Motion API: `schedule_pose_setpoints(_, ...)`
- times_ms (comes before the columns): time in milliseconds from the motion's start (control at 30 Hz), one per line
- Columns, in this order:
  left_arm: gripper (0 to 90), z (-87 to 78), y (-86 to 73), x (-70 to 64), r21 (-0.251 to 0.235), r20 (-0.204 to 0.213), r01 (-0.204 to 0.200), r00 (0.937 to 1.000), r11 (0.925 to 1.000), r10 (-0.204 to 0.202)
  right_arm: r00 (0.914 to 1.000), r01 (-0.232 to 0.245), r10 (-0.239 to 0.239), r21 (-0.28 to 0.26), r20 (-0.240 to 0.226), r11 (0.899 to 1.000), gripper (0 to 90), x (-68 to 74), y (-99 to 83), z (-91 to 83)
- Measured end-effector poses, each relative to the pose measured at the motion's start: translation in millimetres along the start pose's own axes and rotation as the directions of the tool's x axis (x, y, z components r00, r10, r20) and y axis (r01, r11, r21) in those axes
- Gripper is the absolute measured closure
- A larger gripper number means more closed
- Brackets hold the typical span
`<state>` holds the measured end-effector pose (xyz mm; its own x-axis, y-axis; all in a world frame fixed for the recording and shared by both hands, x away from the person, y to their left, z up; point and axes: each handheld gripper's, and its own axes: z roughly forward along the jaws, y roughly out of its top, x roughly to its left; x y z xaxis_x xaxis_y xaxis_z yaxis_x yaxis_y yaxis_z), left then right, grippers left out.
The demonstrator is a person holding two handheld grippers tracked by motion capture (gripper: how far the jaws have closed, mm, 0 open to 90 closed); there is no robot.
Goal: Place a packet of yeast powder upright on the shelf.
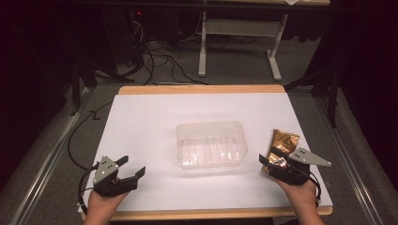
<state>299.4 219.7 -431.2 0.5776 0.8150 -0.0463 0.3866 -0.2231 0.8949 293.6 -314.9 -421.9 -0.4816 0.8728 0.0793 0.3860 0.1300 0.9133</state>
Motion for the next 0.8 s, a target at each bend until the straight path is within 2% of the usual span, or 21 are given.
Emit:
schedule_pose_setpoints(200,24.3,6.2,2.3,-3.0,0.01,0.002,-0.022,0.9998,0.9997,0.022,0.9999,-0.002,0.002,0.012,0.013,1.0,45.6,-4.1,-1.4,-4.2)
schedule_pose_setpoints(333,25.4,9.2,2.9,-3.3,0.019,0.005,-0.021,0.9998,0.9996,0.021,0.9988,0.001,-0.002,0.005,0.049,1.0,49.3,-9.5,-3.1,-11.3)
schedule_pose_setpoints(533,29.1,8.0,4.8,-2.8,0.015,0.0,-0.021,0.9998,0.9997,0.021,0.9944,-0.027,0.027,-0.005,0.103,1.0,57.6,-27.9,-6.1,-17.5)
schedule_pose_setpoints(567,29.6,7.5,5.2,-2.2,0.014,-0.007,-0.018,0.9998,0.9997,0.018,0.9895,-0.055,0.054,0.002,0.134,0.998,60.8,-38.7,-6.6,-16.1)
schedule_pose_setpoints(633,29.7,7.9,5.2,-1.9,0.013,-0.01,-0.014,0.9999,0.9998,0.014,0.9879,-0.062,0.061,0.002,0.143,0.998,62.2,-43.2,-6.5,-14.9)
schedule_pose_setpoints(700,29.7,9.0,4.9,-1.5,0.017,-0.013,-0.009,0.9999,0.9998,0.009,0.9812,-0.083,0.079,0.014,0.176,0.996,67.3,-56.8,-4.5,-9.7)
schedule_pose_setpoints(767,29.5,10.0,4.0,-1.7,0.024,-0.013,-0.012,0.9998,0.9996,0.013,0.9725,-0.113,0.106,0.025,0.208,0.993,76.5,-67.7,-3.1,-4.7)
schedule_pose_setpoints(800,29.2,10.1,3.7,-2.0,0.026,-0.014,-0.015,0.9998,0.9995,0.015,0.9672,-0.132,0.119,0.044,0.224,0.99,87.3,-78.8,-3.2,2.7)
